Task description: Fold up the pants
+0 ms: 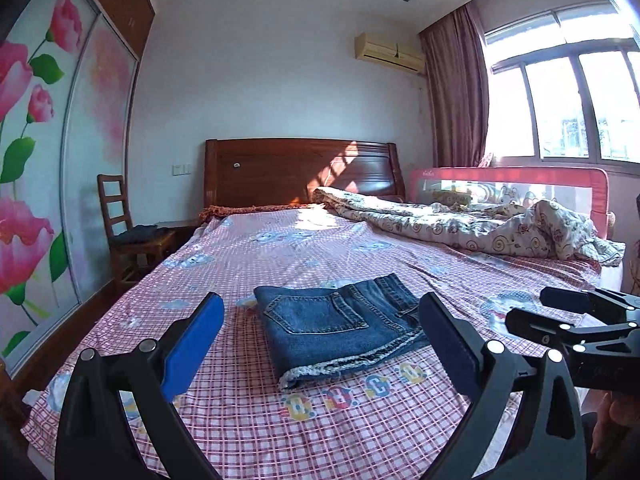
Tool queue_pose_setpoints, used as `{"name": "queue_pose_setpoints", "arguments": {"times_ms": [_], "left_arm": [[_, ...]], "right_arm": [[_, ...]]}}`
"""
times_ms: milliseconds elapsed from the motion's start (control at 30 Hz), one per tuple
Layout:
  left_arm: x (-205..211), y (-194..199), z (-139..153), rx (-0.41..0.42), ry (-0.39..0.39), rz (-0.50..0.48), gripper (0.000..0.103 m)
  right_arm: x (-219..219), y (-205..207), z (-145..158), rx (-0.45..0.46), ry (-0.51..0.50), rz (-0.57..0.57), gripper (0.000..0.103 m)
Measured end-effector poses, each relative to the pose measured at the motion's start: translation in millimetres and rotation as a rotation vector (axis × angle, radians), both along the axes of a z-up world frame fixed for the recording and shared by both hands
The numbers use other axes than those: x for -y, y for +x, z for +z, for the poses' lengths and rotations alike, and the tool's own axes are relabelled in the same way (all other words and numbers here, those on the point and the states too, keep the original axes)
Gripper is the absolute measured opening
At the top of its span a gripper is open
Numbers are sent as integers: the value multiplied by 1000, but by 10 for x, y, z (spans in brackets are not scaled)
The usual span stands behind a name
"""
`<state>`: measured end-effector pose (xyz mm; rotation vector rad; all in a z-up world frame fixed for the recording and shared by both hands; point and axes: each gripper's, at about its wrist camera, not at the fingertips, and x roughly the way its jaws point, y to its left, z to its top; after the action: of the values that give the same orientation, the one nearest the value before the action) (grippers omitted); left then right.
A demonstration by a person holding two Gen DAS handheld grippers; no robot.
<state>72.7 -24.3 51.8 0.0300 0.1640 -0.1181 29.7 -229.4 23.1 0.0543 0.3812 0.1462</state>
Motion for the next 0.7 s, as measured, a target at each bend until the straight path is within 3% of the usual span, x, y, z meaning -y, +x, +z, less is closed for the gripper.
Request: {"name": "queue_pose_setpoints", "arguments": {"times_ms": [233, 700], "left_arm": [[25, 45, -183, -48, 1, -45, 98], [-57, 96, -190, -54, -16, -2, 98]], "right_arm": [[122, 13, -129, -33, 39, -31, 77], [-22, 64, -41, -8, 32, 17, 77]]}}
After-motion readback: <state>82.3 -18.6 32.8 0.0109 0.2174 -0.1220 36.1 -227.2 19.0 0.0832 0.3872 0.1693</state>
